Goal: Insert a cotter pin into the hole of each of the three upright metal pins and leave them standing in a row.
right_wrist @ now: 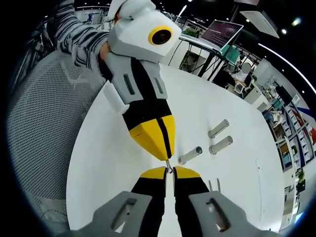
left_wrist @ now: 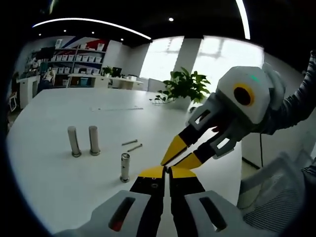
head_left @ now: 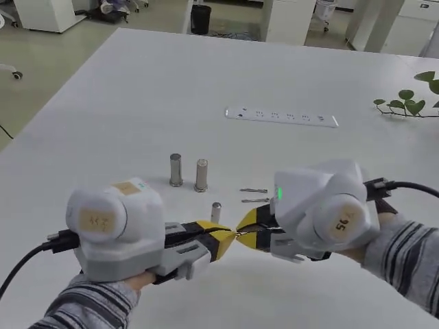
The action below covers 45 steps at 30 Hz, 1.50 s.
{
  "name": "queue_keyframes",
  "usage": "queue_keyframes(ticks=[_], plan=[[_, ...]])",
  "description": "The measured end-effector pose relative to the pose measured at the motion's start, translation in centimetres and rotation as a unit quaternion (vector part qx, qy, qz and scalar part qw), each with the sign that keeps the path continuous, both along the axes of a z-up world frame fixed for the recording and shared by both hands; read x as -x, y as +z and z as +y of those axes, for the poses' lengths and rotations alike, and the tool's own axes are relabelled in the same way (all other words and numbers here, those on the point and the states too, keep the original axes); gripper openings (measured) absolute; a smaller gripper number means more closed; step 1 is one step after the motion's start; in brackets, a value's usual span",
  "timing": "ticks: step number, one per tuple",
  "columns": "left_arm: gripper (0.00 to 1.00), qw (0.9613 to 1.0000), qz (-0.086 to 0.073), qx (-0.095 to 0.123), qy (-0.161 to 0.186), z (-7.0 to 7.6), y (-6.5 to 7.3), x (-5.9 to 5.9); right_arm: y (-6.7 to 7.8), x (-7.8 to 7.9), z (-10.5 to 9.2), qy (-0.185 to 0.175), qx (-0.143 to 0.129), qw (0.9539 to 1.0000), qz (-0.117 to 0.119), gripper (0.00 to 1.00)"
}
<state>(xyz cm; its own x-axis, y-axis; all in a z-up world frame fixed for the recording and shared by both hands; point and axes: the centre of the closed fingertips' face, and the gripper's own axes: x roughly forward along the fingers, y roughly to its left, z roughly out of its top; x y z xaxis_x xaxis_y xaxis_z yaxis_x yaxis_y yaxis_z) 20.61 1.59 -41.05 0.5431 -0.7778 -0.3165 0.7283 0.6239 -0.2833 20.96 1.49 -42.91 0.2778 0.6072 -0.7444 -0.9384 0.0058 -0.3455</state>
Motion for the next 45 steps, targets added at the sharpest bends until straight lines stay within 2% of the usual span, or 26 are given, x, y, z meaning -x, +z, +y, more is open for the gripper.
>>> queue_keyframes(ticks=[6, 9, 14, 24, 29, 38, 42, 45], plan=[[0.0, 0.9998, -0.012, -0.007, -0.016, -0.4, 0.2, 0.3, -0.3, 0.1, -0.3, 0.004, 0.008, 1.0, 0.005, 0.0], [0.0, 0.9997, -0.012, -0.008, -0.018, -0.4, 0.2, 0.3, -0.3, 0.2, -0.3, 0.006, 0.01, 0.9999, 0.003, 0.0], [0.0, 1.0, -0.002, 0.003, -0.008, -0.2, 0.4, 0.1, 0.0, 0.1, -0.3, 0.006, 0.01, 0.9999, -0.005, 0.0], [0.0, 1.0, -0.007, 0.0, -0.002, -0.1, 0.4, -0.2, 0.1, -0.2, -0.2, 0.014, 0.018, 0.9995, -0.02, 0.0], [0.0, 0.9998, -0.017, -0.007, -0.001, -0.1, 0.5, -0.3, 0.0, -0.3, -0.3, 0.015, 0.025, 0.9992, -0.027, 0.0], [0.11, 0.999, -0.038, -0.019, 0.013, 0.4, 0.6, -0.8, -0.5, -1.1, -1.1, -0.014, 0.035, 0.999, -0.025, 0.0], [0.16, 0.9979, -0.05, -0.035, 0.024, 0.8, 0.5, -1.2, -0.6, -1.8, -1.4, -0.035, 0.034, 0.9985, -0.025, 0.0], [0.22, 0.9958, -0.061, -0.058, 0.036, 1.2, 0.0, -1.6, -0.7, -2.4, -1.7, -0.05, 0.037, 0.9976, -0.028, 0.0]])
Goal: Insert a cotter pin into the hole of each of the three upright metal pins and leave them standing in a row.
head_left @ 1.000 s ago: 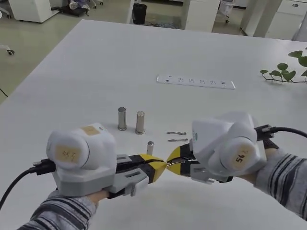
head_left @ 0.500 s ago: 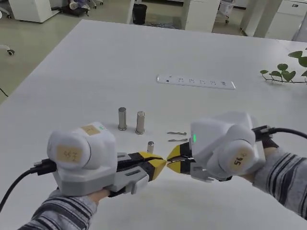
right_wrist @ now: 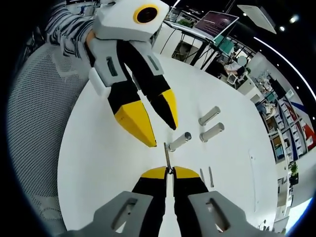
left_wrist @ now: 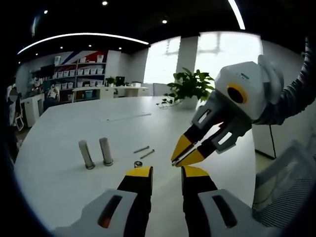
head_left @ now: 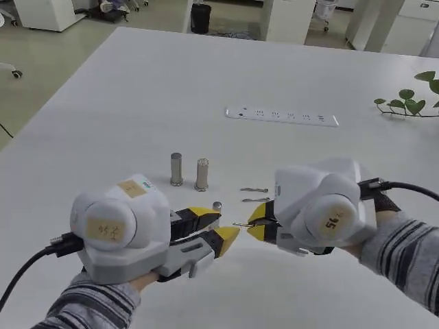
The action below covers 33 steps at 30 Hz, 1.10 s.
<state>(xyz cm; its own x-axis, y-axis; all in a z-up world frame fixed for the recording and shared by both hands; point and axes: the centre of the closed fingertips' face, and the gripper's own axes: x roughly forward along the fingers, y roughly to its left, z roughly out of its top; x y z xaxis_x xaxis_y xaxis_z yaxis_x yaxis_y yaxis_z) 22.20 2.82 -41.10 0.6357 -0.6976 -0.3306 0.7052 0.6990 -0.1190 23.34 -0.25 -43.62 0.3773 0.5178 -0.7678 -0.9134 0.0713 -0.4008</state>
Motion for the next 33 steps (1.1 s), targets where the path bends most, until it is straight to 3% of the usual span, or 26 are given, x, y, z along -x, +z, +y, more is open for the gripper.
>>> queue_keyframes(ticks=[4, 7, 9, 11, 19, 33], plan=[[0.25, 0.9994, -0.018, -0.028, 0.011, 0.3, -0.4, -0.4, -0.3, -0.9, -0.5, -0.02, 0.011, 0.9997, -0.01, 0.0], [0.25, 0.999, -0.02, -0.035, 0.018, 0.4, -0.8, -0.7, -0.5, -1.2, -0.5, -0.03, 0.012, 0.9994, -0.01, 0.0], [0.25, 0.9973, -0.018, -0.065, 0.028, 0.9, -1.9, -0.9, -0.7, -1.8, -0.7, -0.041, 0.015, 0.9989, -0.014, 0.0], [0.25, 0.9962, -0.02, -0.077, 0.036, 1.0, -2.3, -1.2, -0.7, -2.4, -0.8, -0.05, 0.018, 0.9983, -0.024, 0.0], [0.22, 0.9953, -0.01, -0.069, 0.068, 1.6, -3.2, -2.2, -1.4, -3.5, -0.6, -0.079, 0.014, 0.9964, -0.027, 0.0], [0.16, 0.9942, -0.007, -0.069, 0.082, 1.3, -4.2, -4.4, -2.0, -4.2, -0.1, -0.108, 0.013, 0.9939, -0.02, 0.0]])
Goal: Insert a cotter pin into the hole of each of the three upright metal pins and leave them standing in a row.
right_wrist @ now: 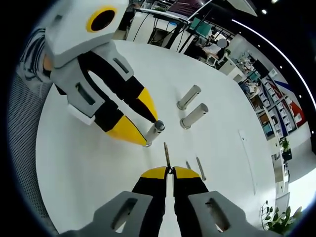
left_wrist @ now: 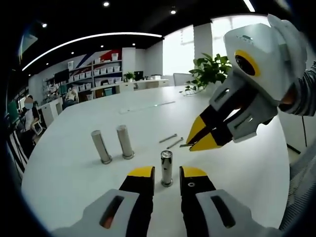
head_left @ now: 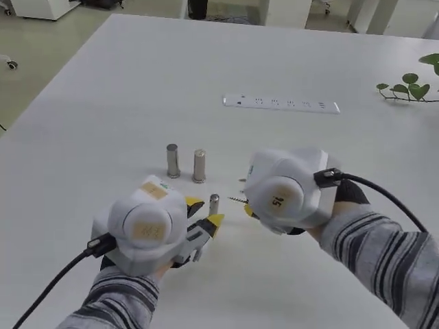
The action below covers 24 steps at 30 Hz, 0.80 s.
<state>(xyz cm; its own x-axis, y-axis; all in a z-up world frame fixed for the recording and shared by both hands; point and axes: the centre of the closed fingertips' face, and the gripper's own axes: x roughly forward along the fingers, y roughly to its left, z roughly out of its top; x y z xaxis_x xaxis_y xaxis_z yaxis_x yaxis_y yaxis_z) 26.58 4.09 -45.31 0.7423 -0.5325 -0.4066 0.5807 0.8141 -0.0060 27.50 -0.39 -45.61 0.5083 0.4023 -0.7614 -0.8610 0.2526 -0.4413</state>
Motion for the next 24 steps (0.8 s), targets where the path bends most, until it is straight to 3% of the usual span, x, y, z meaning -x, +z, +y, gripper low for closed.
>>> queue_keyframes(ticks=[6, 13, 24], plan=[[0.15, 0.9999, 0.008, 0.011, 0.005, -0.4, -0.5, -0.6, -0.1, 0.0, 0.2, -0.001, 0.001, 1.0, 0.004, 0.0], [0.12, 0.9998, 0.013, 0.016, 0.003, -1.1, -0.7, -0.6, -0.4, 0.1, 0.6, -0.003, -0.001, 1.0, 0.009, 0.0], [0.07, 0.9996, 0.023, 0.014, 0.013, -0.5, -1.5, -0.7, -0.5, 0.2, 1.5, 0.001, -0.003, 0.9999, 0.011, 0.0]])
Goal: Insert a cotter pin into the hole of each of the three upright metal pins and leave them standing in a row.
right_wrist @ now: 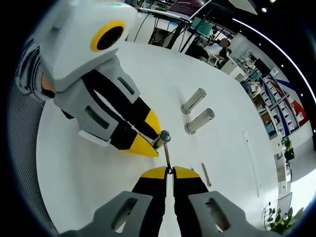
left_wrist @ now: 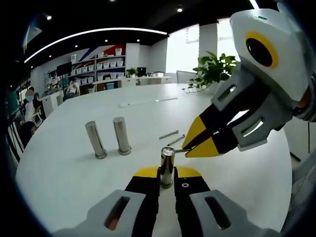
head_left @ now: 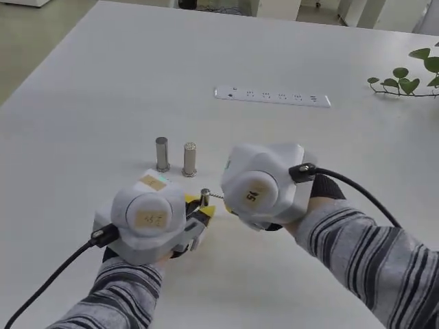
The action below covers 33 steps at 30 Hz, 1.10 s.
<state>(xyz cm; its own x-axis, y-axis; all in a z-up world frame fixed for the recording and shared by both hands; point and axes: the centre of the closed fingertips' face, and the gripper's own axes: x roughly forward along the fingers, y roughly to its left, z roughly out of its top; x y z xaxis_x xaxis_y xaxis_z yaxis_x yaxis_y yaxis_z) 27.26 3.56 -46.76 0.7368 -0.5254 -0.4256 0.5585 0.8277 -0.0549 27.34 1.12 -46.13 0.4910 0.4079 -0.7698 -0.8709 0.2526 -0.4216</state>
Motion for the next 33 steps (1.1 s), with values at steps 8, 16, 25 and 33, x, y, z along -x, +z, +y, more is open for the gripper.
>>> queue_keyframes(ticks=[8, 16, 25, 33], plan=[[0.05, 0.9998, -0.006, -0.016, -0.007, 0.1, -0.2, 0.0, 0.1, 0.0, 0.2, 0.001, 0.001, 1.0, 0.0, 0.0], [0.05, 0.9995, -0.012, -0.025, -0.015, 0.0, -0.3, 0.0, 0.6, 0.1, 0.1, 0.007, 0.005, 0.9999, -0.008, 0.0], [0.05, 0.9994, -0.014, -0.026, -0.016, 0.0, -0.4, -0.1, 1.3, 0.2, 0.2, 0.012, -0.004, 0.9999, -0.009, 0.0], [0.05, 0.9994, -0.015, -0.027, -0.016, -0.1, -0.4, -0.1, 1.4, 0.4, 0.8, 0.025, -0.008, 0.9996, -0.008, 0.0]])
